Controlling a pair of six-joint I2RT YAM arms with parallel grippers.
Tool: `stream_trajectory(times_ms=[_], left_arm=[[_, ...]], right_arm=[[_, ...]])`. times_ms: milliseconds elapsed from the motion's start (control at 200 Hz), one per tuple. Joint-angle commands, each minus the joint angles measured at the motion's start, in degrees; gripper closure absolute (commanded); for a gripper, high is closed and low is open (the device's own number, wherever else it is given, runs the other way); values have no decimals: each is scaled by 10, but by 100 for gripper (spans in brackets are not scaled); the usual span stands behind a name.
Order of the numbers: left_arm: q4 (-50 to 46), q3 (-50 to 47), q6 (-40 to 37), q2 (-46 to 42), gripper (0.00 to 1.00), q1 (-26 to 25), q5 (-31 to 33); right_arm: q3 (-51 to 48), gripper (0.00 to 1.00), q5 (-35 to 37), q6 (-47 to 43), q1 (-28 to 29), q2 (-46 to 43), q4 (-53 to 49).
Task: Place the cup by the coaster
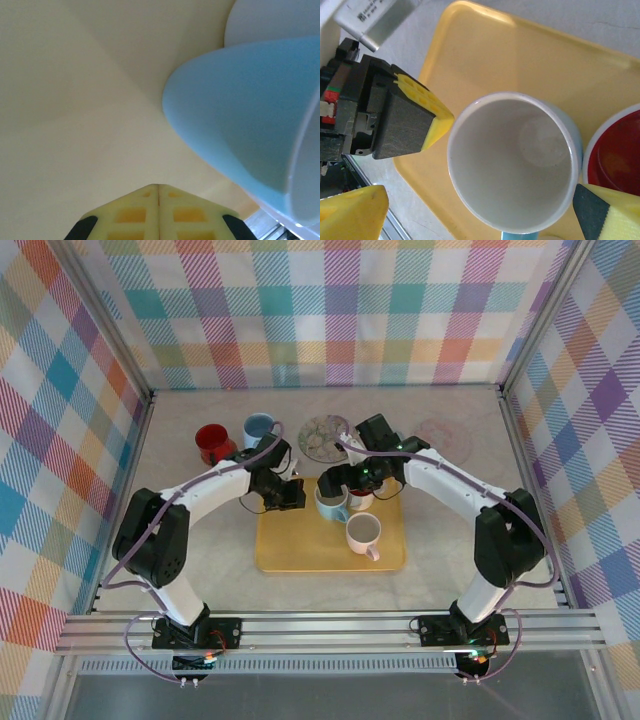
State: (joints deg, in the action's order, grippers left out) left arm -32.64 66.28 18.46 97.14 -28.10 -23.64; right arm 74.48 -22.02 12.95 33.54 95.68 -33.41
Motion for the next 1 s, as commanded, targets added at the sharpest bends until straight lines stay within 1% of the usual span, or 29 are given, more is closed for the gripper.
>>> stream_trajectory(times_ms=[0,170,300,640,730,995], left_arm=[[7,18,8,17,93,-7,-20],[22,21,17,33,94,-7,-22],[10,35,19,46,99,-7,-9],[-1,56,12,52,99,-7,4],[8,56,13,46,99,-7,6],[5,72,11,57,100,-6,11]], right_arm=[[16,4,-24,10,-3,5,7],[15,4,-40,16,-3,8,10],[6,4,-54,31,-3,9,17],[-29,5,-73,67,-3,-9,43],[-40,5,-78,77,-4,-14,52],[-60,6,-77,95,-3,-28,61]])
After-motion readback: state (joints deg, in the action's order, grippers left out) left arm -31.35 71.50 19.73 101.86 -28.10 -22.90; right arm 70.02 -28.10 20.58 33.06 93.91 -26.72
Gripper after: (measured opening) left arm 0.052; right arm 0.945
